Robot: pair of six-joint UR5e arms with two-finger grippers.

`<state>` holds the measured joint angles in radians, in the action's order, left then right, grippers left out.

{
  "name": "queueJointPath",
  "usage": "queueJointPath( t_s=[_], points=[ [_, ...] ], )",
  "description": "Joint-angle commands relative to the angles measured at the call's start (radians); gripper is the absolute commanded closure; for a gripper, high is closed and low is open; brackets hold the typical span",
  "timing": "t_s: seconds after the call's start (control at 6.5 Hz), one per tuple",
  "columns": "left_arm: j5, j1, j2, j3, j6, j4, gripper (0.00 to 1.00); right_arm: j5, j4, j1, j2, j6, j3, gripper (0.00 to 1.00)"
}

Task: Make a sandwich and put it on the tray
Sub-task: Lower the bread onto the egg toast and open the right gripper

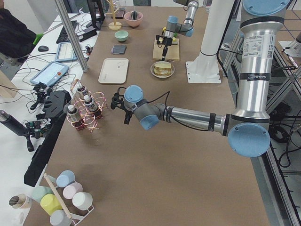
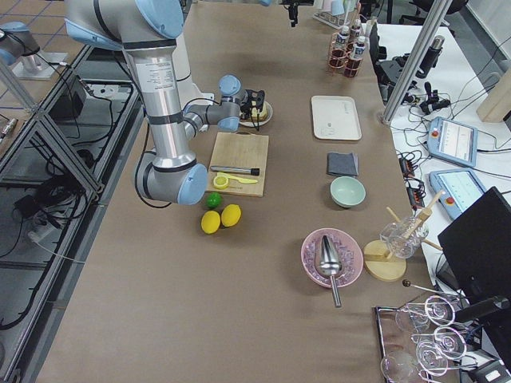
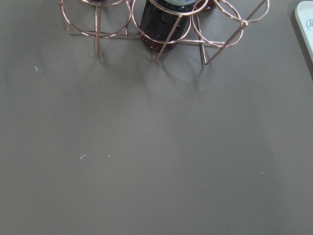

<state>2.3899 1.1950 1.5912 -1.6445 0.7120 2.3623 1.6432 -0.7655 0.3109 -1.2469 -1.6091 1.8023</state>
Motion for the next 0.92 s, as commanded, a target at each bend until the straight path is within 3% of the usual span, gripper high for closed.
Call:
queueJointPath(
  t_s=[0.0,0.31,0.62,0.77],
  points=[
    [0.002,0.0,0.004,-0.001,0.004,0.0,0.02,-0.003,-0.005,0.016,0.012,-0.006,0.029,0.01],
    [0.002,-0.005,0.028,-0.027,0.096,0.002,0.02,0.047,-0.047,0.08,0.004,-0.005,0.066,0.01],
    [-0.011,-0.102,0.061,-0.048,0.302,0.102,0.02,0.189,-0.118,0.207,-0.014,0.007,0.095,0.0],
    [-0.085,-0.185,0.073,-0.066,0.373,0.135,0.02,0.299,-0.117,0.299,-0.044,0.012,0.094,0.0]
  ],
)
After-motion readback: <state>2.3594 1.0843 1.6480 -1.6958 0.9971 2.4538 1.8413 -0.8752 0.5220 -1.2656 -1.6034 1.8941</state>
